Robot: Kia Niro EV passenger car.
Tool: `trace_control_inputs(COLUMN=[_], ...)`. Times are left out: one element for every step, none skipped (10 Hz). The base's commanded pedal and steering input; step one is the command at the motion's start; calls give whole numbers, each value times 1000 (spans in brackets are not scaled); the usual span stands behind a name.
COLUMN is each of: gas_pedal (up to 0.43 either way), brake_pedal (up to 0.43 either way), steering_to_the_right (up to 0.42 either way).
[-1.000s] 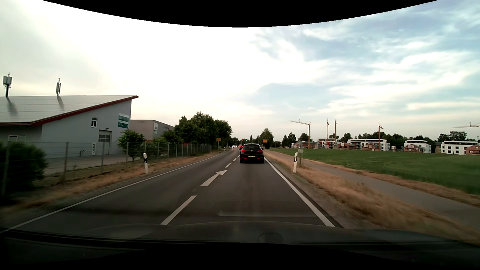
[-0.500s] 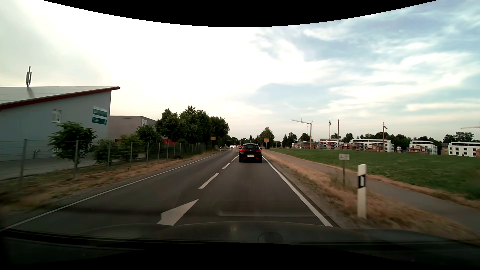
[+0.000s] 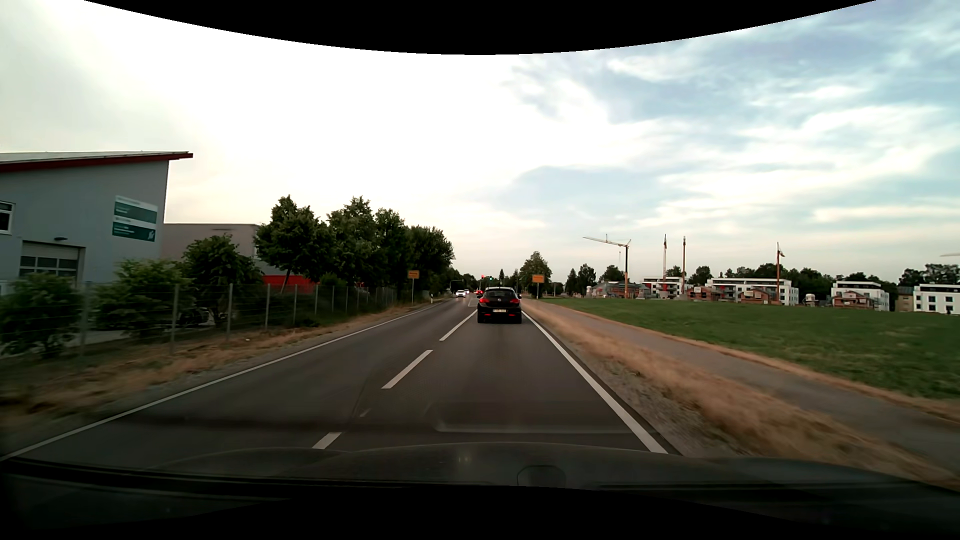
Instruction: Follow the waypoints while adhering to traffic rules and regulations
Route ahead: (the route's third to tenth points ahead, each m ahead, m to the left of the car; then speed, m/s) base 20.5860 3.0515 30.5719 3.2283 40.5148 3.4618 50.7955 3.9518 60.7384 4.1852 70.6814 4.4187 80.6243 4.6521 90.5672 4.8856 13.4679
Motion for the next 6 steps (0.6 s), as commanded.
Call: trace_control_inputs(gas_pedal=[110, 110, 110, 110, 110, 110], brake_pedal=[6, 6, 6, 6, 6, 6], steering_to_the_right=[1, 1, 1, 0, 0, 0])
